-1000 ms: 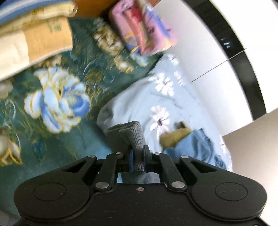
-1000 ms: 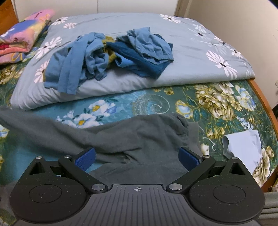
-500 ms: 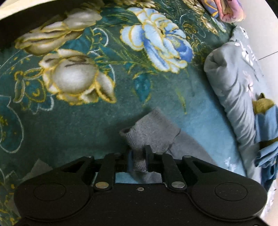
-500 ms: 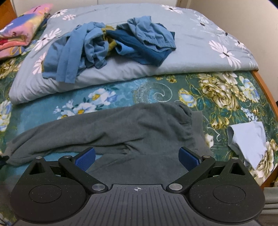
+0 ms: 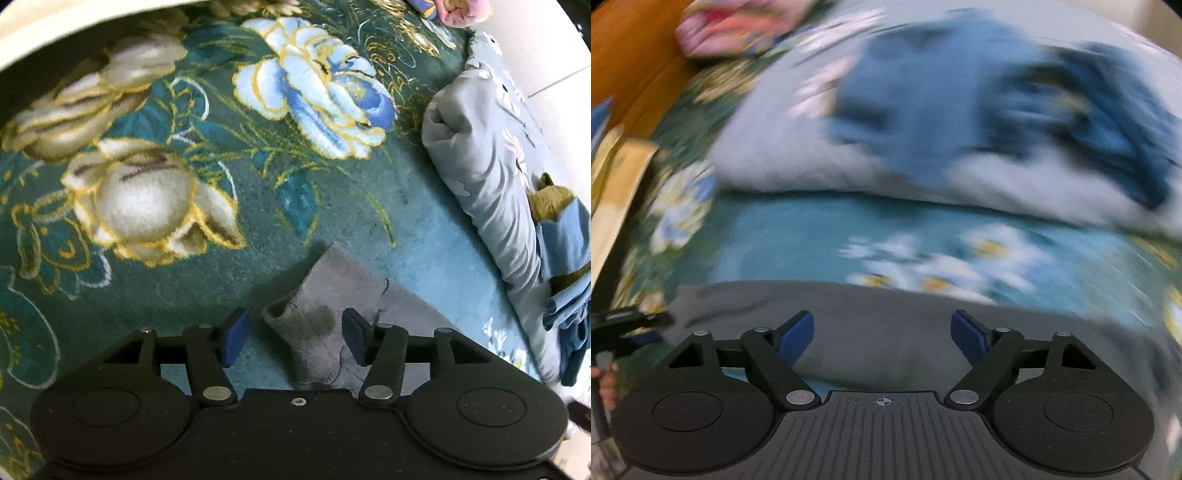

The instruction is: Fold clothes

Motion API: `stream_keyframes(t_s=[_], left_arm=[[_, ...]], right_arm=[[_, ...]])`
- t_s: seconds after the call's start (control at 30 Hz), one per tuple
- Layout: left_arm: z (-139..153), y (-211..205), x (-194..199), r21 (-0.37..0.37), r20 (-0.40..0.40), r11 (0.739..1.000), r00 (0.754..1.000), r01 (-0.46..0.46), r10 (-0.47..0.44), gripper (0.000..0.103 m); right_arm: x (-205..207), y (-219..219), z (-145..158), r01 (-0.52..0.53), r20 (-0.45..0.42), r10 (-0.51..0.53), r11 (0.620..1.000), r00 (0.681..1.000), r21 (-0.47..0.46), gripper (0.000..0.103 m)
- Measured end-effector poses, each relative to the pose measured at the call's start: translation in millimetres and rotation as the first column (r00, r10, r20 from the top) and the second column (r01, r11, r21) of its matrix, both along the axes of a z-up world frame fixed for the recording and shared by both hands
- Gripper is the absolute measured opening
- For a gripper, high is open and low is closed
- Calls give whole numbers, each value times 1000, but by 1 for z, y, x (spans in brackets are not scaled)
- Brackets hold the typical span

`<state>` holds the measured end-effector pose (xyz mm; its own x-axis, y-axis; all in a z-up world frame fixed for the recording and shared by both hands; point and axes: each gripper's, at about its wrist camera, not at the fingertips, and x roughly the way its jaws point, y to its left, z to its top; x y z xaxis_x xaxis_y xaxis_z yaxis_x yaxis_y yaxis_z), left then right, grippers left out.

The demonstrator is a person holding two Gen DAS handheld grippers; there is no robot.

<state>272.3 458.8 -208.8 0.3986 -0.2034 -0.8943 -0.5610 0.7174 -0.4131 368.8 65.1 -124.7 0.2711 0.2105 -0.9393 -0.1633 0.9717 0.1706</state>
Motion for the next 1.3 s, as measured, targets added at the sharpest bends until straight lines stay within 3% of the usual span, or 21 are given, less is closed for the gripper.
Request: stream_keyframes(t_s=[0.17,0.3,0.47,0.7,0.77,0.83,0.87,0.93,0.97,1.07,1.13,1.17,1.2,1.3], left_arm=[[-9,1,2,-44,17,999,1000,-13,14,55],[-10,7,5,-69,49,998,999,-2,6,55],[-15,14,20,-94,86,992,994,80,-72,62],[-21,10,46,-106,142,967,966,232,-216,67],[-21,10,49,-118,153,962,962,246,-227,61],[-21,9,52,-125,155,958,958,259,-239,42],[-20,8,52,-117,157,956,955,270,-251,40],[-18,5,53,-97,161,954,950,285,-268,16],[-16,4,53,-84,164,954,948,289,-273,11],[-9,1,53,-42,179,958,945,284,-273,3],[-1,1,52,-8,196,966,948,259,-252,1],[3,1,51,9,205,969,948,246,-242,1],[7,1,51,25,214,972,949,232,-232,0],[18,5,51,52,255,982,948,183,-190,0]], right_arm=[[39,83,-43,-272,-69,271,962,960,-8,78],[54,94,-68,-329,-117,320,942,940,-66,78],[59,45,-82,-301,-180,273,941,945,-152,78],[51,-17,-96,-290,-289,222,931,931,-219,78],[46,-23,-100,-294,-302,221,929,927,-224,78],[42,-25,-101,-304,-306,230,926,924,-221,78],[40,-25,-102,-309,-308,235,925,922,-220,78],[36,-26,-102,-320,-309,246,922,919,-218,73],[34,-27,-101,-322,-306,248,921,919,-219,72],[32,-33,-97,-316,-292,248,924,924,-217,60],[31,-38,-92,-312,-282,246,924,927,-220,30],[31,-40,-89,-310,-278,244,924,929,-225,22],[32,-43,-86,-308,-274,242,923,931,-230,6],[34,-50,-72,-310,-246,253,922,936,-231,2]])
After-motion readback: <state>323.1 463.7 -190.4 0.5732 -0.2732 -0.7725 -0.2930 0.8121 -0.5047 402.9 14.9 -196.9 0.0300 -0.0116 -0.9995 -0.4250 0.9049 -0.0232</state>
